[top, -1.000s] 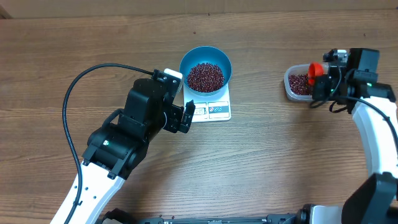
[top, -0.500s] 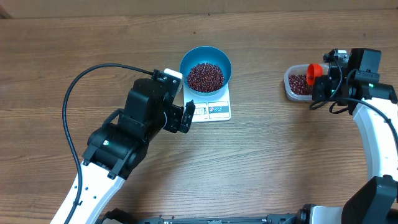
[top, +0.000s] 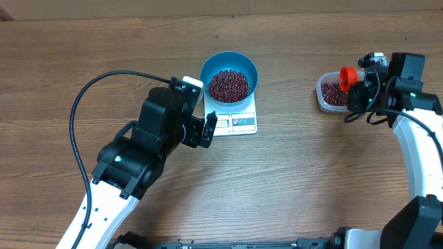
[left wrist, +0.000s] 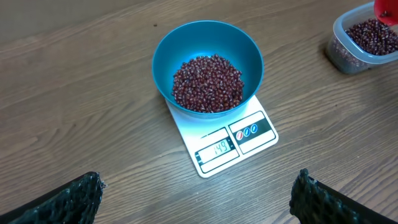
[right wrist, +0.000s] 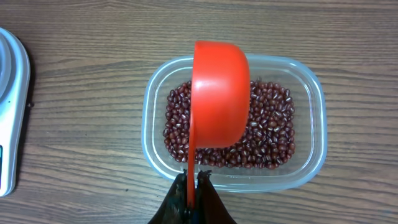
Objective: Scoop item into bowl and weigh 150g on scale
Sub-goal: 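Dip the scoop into the tub and pick up a small amount of beans, then carry the scoop left over the blue bowl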
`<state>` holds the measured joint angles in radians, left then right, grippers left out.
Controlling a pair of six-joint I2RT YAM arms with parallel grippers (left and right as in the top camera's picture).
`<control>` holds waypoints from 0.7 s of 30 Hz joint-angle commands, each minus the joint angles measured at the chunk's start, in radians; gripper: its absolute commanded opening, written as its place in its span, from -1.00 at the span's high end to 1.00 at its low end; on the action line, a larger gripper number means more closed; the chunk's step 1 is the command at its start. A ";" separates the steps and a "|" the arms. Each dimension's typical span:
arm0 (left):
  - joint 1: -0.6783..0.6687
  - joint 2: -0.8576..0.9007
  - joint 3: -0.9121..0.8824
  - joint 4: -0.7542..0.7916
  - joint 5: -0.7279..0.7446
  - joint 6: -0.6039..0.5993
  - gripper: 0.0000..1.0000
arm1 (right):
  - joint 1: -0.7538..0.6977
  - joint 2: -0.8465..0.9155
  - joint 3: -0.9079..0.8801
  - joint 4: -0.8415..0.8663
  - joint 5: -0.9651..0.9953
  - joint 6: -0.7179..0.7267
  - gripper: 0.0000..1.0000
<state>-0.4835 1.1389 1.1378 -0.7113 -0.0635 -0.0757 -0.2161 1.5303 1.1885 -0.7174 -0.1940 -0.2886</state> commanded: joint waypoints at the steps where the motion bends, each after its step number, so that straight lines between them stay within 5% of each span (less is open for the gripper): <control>1: 0.005 0.000 0.002 0.001 0.009 -0.007 -0.99 | -0.004 -0.014 0.015 0.008 0.006 -0.005 0.93; 21: 0.005 0.000 0.002 0.001 0.009 -0.007 -0.99 | -0.060 -0.014 0.015 -0.027 -0.372 0.056 0.93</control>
<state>-0.4835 1.1389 1.1378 -0.7113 -0.0635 -0.0757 -0.2684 1.5303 1.1885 -0.7464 -0.4351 -0.2440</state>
